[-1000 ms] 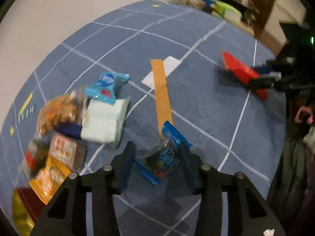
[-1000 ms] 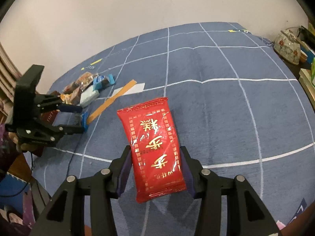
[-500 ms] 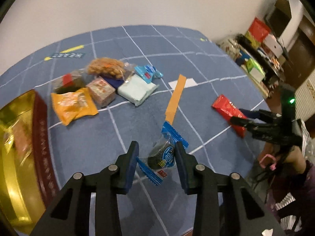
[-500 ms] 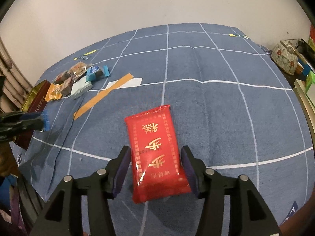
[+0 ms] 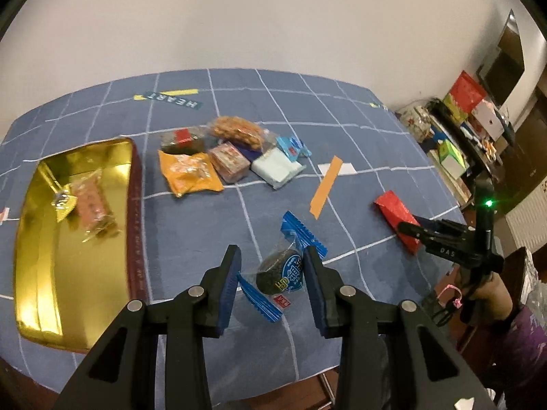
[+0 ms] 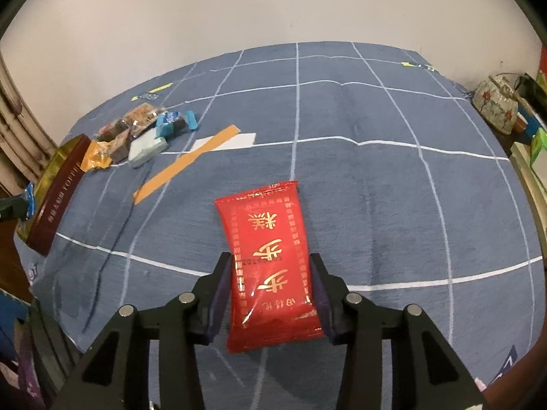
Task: Organize snacks
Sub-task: 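Carry the blue-wrapped candies into the gold tin and open the left gripper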
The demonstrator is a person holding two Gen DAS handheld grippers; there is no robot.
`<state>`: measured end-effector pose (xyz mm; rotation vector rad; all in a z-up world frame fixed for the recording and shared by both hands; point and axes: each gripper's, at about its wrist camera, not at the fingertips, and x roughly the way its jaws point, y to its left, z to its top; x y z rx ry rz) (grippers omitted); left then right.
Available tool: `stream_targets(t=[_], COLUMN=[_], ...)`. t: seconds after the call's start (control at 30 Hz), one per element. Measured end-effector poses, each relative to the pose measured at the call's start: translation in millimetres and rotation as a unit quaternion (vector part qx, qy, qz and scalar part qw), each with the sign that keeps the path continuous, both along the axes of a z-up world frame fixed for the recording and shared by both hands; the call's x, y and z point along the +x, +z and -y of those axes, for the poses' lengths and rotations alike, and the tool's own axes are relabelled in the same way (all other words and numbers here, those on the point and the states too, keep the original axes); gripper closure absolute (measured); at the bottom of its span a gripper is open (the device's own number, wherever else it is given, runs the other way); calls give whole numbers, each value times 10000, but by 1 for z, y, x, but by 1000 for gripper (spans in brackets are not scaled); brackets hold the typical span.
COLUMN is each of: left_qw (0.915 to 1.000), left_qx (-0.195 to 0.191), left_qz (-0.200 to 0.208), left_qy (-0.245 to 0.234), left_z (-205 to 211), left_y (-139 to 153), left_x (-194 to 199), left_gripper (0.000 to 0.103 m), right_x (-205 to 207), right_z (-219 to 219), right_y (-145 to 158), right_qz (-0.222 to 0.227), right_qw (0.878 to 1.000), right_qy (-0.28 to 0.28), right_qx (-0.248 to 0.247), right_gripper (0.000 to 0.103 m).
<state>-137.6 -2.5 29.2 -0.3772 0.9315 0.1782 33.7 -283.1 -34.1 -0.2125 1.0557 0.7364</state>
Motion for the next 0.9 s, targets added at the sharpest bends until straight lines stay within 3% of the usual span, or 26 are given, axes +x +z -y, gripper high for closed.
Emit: stream_targets(t=[0.43,0.9], left_qw=[9969,9862], left_qx=[-42,200], left_qz=[143,-31], left_qy=[772,1641], left_z=[-48,-121], left_y=[17,10], left_x=[-43,-84], left_gripper=[69,69], right_x=[-17,-27], right_z=[-48,-64], right_y=[44,41], right_qz=[22,-196], right_qw=[9972,9953], right_qy=[337,416], right_qx=[671,847], right_gripper=[59,59])
